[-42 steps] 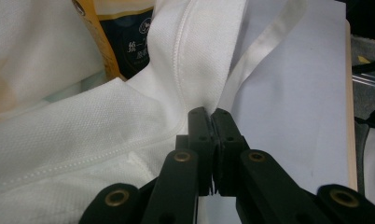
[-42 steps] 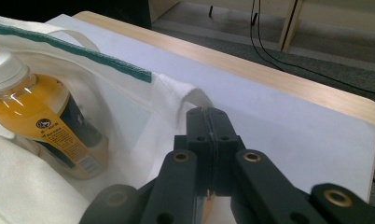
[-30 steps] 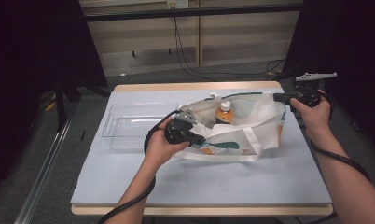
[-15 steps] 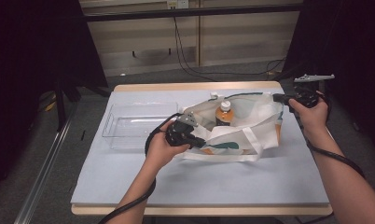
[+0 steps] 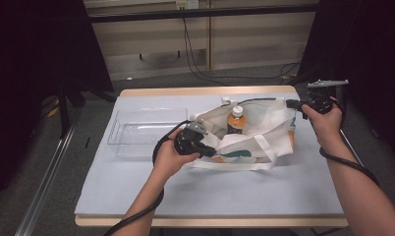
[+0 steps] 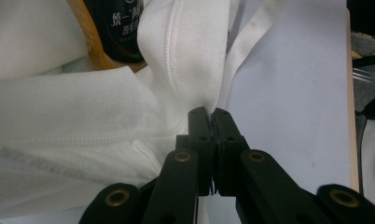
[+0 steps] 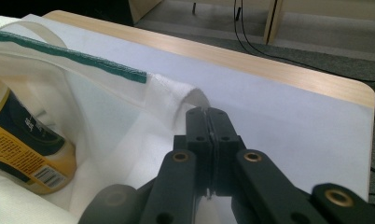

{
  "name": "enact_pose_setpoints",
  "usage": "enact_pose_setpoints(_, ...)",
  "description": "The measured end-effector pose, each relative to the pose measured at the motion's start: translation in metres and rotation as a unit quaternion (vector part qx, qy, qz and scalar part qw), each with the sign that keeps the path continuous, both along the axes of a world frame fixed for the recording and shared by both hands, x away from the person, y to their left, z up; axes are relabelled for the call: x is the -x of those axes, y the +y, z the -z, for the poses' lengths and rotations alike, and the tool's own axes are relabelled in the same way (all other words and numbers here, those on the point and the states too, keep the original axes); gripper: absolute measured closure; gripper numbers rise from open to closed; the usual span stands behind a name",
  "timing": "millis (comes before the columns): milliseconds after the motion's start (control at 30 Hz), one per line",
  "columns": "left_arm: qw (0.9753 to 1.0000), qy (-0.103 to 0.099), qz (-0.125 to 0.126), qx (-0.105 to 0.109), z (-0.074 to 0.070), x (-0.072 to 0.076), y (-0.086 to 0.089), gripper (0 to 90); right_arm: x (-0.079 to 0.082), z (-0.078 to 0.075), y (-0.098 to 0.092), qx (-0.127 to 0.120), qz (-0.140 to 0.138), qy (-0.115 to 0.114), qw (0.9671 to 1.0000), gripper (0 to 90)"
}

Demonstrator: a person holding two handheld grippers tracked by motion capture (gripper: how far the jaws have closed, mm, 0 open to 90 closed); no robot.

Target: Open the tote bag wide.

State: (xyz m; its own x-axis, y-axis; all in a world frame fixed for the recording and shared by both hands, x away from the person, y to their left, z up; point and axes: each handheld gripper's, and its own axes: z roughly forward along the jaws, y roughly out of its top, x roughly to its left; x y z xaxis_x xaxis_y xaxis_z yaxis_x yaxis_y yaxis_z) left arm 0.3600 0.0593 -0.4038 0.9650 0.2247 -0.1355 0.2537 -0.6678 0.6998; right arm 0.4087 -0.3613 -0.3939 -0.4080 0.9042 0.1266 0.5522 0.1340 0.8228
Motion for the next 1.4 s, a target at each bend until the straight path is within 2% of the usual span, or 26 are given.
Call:
enact_pose_setpoints(267, 1.0, 0.002, 0.004, -0.006, 0.003, -0.002, 0.0, 88.4, -0.002, 0.003, -0.001, 0.002, 0.002, 0.001, 1.0, 88.1)
enact_pose_setpoints(333, 1.0, 0.004, -0.001, 0.001, 0.004, -0.001, 0.0, 88.4, -0.002, 0.004, -0.001, 0.001, 0.002, 0.001, 1.0, 88.1)
enact_pose_setpoints(433, 1.0, 0.002, 0.003, -0.004, 0.004, -0.002, 0.0, 88.4, -0.003, 0.005, -0.001, 0.0, 0.004, 0.001, 1.0, 88.1)
enact_pose_setpoints(500, 1.0, 0.003, -0.003, 0.001, 0.005, -0.002, -0.001, 88.4, -0.002, 0.006, -0.001, 0.002, 0.006, 0.002, 1.0, 88.1)
enact_pose_setpoints(533, 1.0, -0.001, 0.0, -0.007, 0.005, -0.002, -0.001, 88.4, -0.002, 0.006, -0.001, 0.003, 0.005, 0.001, 1.0, 88.1)
enact_pose_setpoints(700, 1.0, 0.003, -0.003, -0.001, 0.006, -0.002, -0.001, 88.4, -0.003, 0.009, -0.002, 0.003, 0.007, 0.003, 1.0, 88.1)
enact_pose_setpoints(1033, 1.0, 0.006, -0.006, -0.003, 0.008, -0.005, -0.002, 88.6, -0.008, 0.017, -0.002, 0.005, 0.011, 0.009, 0.9999, 88.1)
enact_pose_setpoints(1133, 1.0, 0.002, -0.001, -0.006, 0.009, -0.006, -0.004, 88.6, -0.009, 0.02, -0.002, 0.005, 0.013, 0.011, 0.9998, 88.0)
enact_pose_setpoints(1167, 0.9999, 0.003, -0.008, -0.006, 0.01, -0.005, -0.004, 88.6, -0.009, 0.021, -0.002, 0.006, 0.014, 0.012, 0.9998, 88.0)
enact_pose_setpoints(1300, 0.9999, 0.006, -0.008, -0.005, 0.011, -0.006, -0.005, 88.6, -0.01, 0.025, -0.003, 0.003, 0.015, 0.014, 0.9998, 87.9)
enact_pose_setpoints(1367, 0.9998, 0.005, -0.004, -0.018, 0.012, -0.008, -0.004, 88.6, -0.01, 0.026, -0.003, 0.001, 0.017, 0.015, 0.9997, 87.9)
enact_pose_setpoints(1400, 0.9998, 0.009, -0.003, -0.016, 0.013, -0.008, -0.005, 88.6, -0.01, 0.026, -0.003, 0.001, 0.016, 0.015, 0.9997, 87.9)
